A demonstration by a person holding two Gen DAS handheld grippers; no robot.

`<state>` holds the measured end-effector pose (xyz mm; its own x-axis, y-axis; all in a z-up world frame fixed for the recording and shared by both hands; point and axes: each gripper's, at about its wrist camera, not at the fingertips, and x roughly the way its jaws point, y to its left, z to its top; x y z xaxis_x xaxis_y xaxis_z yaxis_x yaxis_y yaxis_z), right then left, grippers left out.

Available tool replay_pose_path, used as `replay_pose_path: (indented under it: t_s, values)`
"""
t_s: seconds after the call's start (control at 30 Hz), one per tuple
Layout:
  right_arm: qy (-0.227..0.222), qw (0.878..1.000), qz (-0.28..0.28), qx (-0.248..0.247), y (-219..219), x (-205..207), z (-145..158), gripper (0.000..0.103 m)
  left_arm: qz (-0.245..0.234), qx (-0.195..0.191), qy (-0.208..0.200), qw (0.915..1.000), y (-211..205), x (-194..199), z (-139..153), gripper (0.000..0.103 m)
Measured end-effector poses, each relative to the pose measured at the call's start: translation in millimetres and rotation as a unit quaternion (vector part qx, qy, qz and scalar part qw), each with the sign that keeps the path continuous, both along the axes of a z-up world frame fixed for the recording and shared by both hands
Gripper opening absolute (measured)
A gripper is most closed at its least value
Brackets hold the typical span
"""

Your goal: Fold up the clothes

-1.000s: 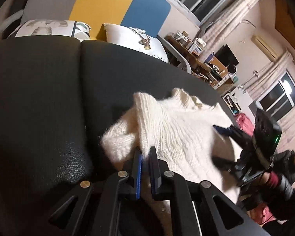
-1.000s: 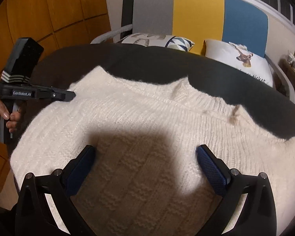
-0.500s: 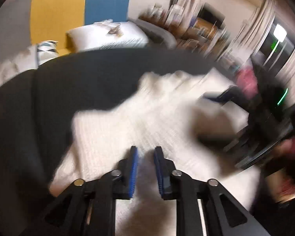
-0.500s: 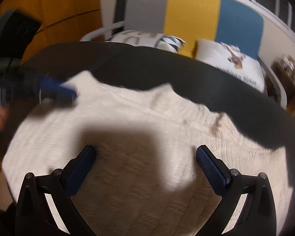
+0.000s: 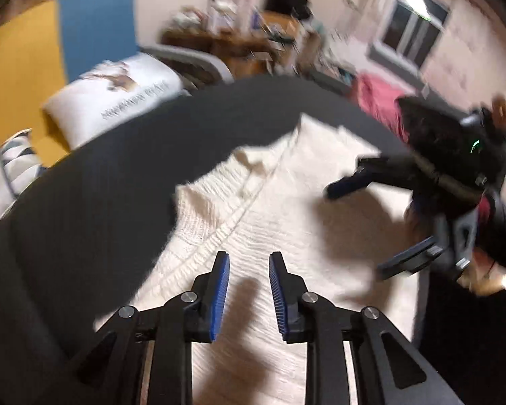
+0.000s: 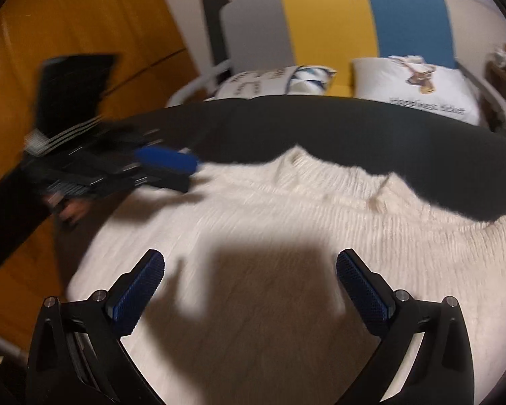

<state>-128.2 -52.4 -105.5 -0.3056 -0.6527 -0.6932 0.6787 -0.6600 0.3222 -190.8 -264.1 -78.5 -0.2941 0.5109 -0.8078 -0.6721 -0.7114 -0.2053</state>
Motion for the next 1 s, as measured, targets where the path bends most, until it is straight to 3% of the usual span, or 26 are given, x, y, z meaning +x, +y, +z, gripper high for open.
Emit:
replay_pose_path:
  t_s: [0.1,0.37,0.57,0.73,0.83,0.87,1.0]
  values:
    - [-0.01,1.0,0.021,-0.01,15.0,4.8,-8.7,0.103,-0.017,0.0,-0.04,0.9991,-1.5,-20.7,-8.8,0.024]
    - [-0.006,0.998,0.019,-0.067,29.8,6.4,-19.1,0.103,-0.076,-0.026,-0.092,0.9925,4.0,-31.9,-21.1,0.031]
    - [-0.005,0.998,0.02,-0.065,30.1,5.3,-18.4,0.103,-0.12,-0.045,-0.131,0.983,8.2,-40.3,-30.4,0.032]
    - [-0.003,0.998,0.019,-0.063,29.9,3.6,-19.2,0.103,-0.119,-0.06,-0.124,0.9834,11.2,-33.2,-36.5,0.03]
    - [0.002,0.999,0.015,-0.052,26.0,2.6,-19.3,0.103,-0.105,-0.083,-0.075,0.9882,13.9,-16.7,-33.9,0.017]
    - [0.005,0.999,0.013,-0.046,24.1,2.7,-19.1,0.103,-0.101,-0.091,-0.057,0.9891,14.9,-10.8,-32.8,0.008]
    - [0.037,0.999,-0.006,0.013,6.4,12.6,-13.3,0.103,-0.054,-0.101,-0.001,0.9934,9.9,8.4,-25.3,0.004]
